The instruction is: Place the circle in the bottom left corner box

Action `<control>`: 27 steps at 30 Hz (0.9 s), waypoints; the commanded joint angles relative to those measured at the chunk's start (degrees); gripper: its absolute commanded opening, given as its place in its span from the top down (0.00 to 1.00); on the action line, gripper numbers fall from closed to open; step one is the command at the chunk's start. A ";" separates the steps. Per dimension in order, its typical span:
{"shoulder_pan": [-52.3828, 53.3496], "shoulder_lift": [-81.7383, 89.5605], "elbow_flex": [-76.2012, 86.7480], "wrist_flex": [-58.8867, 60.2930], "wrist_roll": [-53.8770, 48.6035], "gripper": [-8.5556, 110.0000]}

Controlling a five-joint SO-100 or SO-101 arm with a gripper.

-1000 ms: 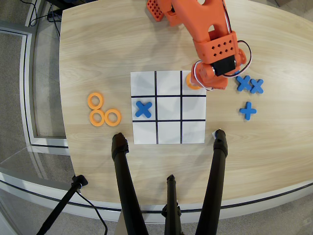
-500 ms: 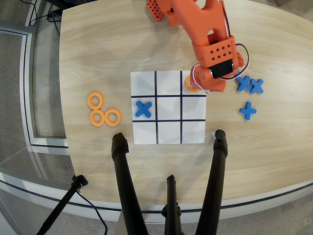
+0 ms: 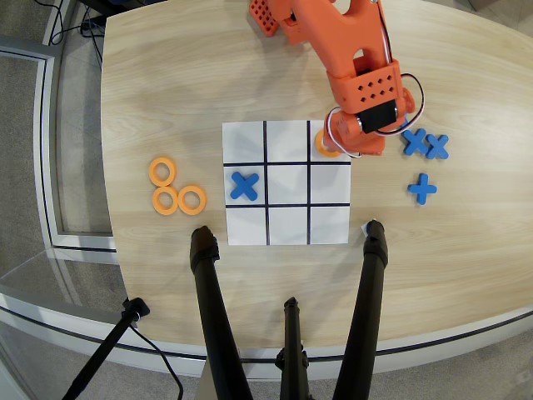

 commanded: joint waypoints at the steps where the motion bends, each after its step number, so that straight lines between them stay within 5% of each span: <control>1: 0.44 0.09 0.44 0.26 -0.35 0.93; 21: 0.79 3.43 -0.70 3.34 -2.20 0.85; 27: 1.76 7.29 -6.33 12.39 -6.06 0.84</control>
